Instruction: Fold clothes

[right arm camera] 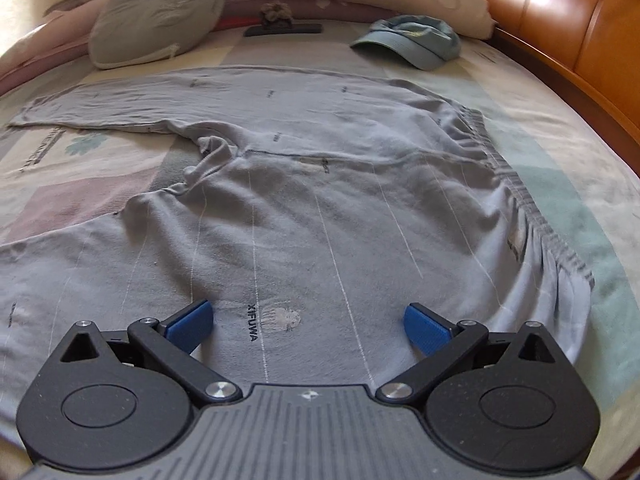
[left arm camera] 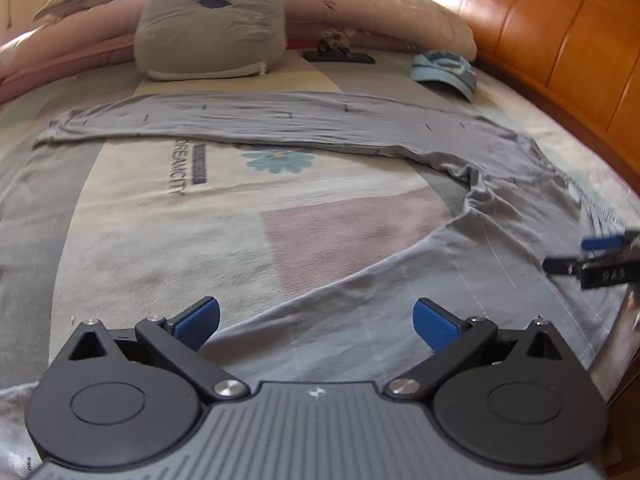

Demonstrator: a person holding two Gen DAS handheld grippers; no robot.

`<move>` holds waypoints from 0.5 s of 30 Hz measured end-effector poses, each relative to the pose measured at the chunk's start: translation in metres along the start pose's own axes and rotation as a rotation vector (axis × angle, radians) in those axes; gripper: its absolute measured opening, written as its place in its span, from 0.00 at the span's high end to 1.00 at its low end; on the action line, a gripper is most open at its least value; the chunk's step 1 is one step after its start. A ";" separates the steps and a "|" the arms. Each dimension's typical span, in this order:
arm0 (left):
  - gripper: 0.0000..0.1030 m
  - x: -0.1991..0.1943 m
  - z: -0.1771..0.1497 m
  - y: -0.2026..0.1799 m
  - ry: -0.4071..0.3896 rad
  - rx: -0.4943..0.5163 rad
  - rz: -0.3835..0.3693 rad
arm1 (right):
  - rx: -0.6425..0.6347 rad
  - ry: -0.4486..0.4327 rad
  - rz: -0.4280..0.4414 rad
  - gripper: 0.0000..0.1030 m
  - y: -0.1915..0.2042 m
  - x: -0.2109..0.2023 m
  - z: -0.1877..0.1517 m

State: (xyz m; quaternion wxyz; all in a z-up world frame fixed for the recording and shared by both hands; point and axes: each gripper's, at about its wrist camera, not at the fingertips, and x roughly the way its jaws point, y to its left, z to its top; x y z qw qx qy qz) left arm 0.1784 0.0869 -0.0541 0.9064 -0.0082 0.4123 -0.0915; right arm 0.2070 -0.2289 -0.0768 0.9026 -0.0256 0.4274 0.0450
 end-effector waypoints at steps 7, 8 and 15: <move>0.01 -0.003 0.017 -0.026 0.084 0.008 0.068 | -0.111 -0.019 0.032 0.00 -0.033 -0.003 0.024; 0.01 -0.001 0.019 -0.032 0.106 0.010 0.059 | -0.141 -0.003 0.028 0.00 -0.037 0.000 0.026; 0.01 0.014 0.038 -0.087 0.171 0.098 0.009 | -0.141 0.052 0.132 0.00 -0.069 0.008 0.025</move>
